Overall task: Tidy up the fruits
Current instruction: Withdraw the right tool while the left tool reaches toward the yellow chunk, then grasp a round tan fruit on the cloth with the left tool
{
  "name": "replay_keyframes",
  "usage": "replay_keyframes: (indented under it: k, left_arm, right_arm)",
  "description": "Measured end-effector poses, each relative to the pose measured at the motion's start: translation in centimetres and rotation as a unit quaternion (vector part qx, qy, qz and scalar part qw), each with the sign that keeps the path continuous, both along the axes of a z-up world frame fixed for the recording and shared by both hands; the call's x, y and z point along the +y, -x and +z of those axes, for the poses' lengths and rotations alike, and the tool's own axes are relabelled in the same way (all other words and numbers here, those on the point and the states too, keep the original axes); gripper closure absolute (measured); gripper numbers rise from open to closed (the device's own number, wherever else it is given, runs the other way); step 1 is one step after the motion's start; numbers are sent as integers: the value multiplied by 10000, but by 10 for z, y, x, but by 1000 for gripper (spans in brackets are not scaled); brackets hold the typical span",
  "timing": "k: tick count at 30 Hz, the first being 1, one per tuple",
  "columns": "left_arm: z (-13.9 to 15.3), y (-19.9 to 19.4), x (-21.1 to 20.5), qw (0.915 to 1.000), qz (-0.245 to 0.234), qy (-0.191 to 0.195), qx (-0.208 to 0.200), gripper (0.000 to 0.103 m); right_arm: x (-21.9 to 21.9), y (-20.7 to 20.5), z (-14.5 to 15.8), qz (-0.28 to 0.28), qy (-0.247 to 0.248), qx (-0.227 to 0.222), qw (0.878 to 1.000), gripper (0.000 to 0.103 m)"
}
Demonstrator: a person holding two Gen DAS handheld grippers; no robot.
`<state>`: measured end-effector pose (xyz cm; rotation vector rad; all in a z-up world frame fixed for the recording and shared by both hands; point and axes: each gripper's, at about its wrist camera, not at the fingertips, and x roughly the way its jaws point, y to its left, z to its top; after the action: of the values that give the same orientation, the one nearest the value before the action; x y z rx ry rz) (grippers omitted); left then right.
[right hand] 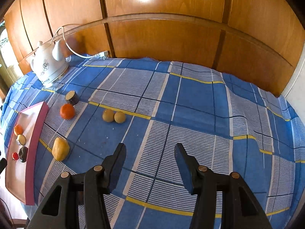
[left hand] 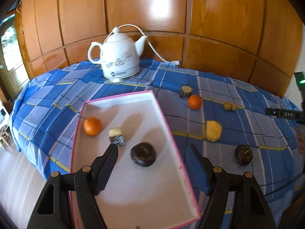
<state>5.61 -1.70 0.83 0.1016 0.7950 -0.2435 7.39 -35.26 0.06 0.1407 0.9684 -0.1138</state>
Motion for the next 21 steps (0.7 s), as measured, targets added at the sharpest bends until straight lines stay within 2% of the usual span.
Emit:
replay_keyframes:
  k: [9,12,14,19,21]
  left_arm:
    - [3,-18,-37,9987,-485,-20,131,30]
    - [0,-25,-53,9969,-733,-19,283,37]
    - [-1,-29,-63,9952,-909,-59,348,44]
    - [-3,-44,-98,9874,-1502,-191,469,60]
    - [-5,-53,-115,9838,-1703,-265,496,60]
  right_arm:
    - [-3,-1,-4,-137,-35,125,9998,50]
    - [-10,-1,-3,-293,-104,147,9994,50]
    - [-14,-1,-3,-368,-177,156,9990,50]
    - [-18,0,0,-428,-307,161,9985,50]
    - [-19,0,2,-411,-344,140,9985,50]
